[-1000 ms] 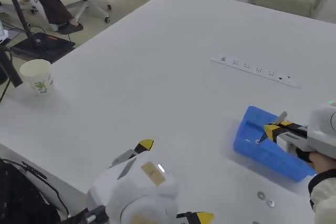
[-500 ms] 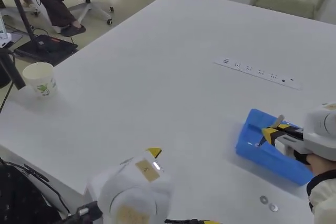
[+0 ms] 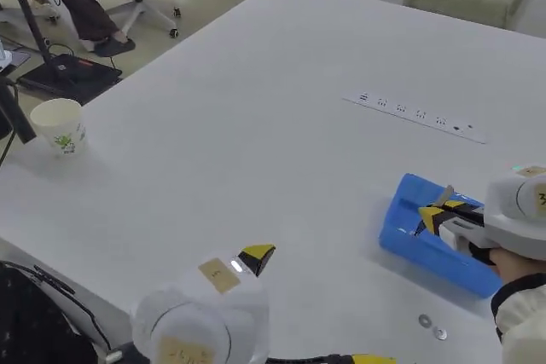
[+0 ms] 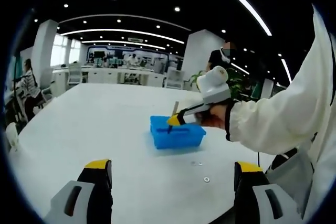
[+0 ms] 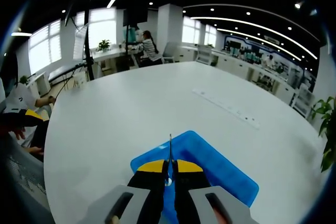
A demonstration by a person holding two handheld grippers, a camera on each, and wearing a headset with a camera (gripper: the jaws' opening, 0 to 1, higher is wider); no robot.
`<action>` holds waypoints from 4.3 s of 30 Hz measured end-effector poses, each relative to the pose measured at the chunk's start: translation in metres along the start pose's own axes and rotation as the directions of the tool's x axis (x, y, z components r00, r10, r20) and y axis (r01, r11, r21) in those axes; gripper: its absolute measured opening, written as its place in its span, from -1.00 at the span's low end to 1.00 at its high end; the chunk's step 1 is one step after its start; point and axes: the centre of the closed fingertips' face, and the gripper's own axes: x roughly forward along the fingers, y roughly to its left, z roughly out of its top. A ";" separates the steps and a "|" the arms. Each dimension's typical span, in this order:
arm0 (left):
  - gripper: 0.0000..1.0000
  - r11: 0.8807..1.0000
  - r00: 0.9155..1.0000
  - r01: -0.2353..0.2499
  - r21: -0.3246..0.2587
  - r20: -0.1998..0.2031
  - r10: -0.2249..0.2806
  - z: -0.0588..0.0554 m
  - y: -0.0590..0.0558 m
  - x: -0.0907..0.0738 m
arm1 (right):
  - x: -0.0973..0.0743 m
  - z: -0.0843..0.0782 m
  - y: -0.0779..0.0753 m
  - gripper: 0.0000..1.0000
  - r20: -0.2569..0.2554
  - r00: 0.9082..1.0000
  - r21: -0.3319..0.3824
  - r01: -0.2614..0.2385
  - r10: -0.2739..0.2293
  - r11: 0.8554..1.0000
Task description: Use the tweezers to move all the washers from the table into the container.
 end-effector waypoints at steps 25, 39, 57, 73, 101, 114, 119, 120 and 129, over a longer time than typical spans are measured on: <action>0.99 0.993 0.993 -0.021 0.116 -0.109 0.033 -0.018 0.006 0.001 | 0.005 -0.014 0.002 -0.95 -0.001 1.000 -0.005 0.021 -0.021 1.000; 0.99 0.993 0.993 -0.013 0.114 -0.112 0.026 -0.018 0.004 0.000 | 0.002 -0.014 -0.001 -0.94 -0.006 0.999 0.012 0.035 -0.035 0.999; 0.99 0.991 0.991 -0.024 0.133 -0.126 0.041 -0.021 0.007 -0.001 | -0.050 0.024 0.009 -0.94 0.133 0.990 0.002 0.053 -0.053 0.999; 0.99 0.985 0.988 -0.042 0.167 -0.140 0.066 -0.023 0.010 -0.001 | -0.102 -0.002 0.038 -0.94 0.175 0.983 0.036 0.046 -0.051 0.998; 0.99 0.982 0.987 -0.058 0.182 -0.139 0.084 -0.024 0.013 -0.001 | -0.104 -0.073 0.082 -0.94 0.054 0.998 0.069 -0.033 0.029 0.997; 0.99 0.982 0.987 -0.055 0.181 -0.139 0.081 -0.024 0.013 0.000 | -0.102 -0.085 0.093 -0.93 0.021 0.999 0.093 -0.045 0.043 0.995; 0.99 0.981 0.986 -0.061 0.187 -0.143 0.088 -0.025 0.014 -0.001 | -0.101 -0.088 0.091 -0.93 0.017 0.999 0.108 -0.045 0.043 0.993; 0.99 0.981 0.986 -0.059 0.186 -0.144 0.086 -0.025 0.013 -0.001 | -0.101 -0.088 0.091 -0.93 0.014 0.999 0.111 -0.044 0.043 0.993; 0.99 0.981 0.985 -0.058 0.185 -0.149 0.087 -0.026 0.013 -0.001 | -0.099 -0.090 0.090 -0.93 0.021 0.999 0.147 -0.039 0.037 0.988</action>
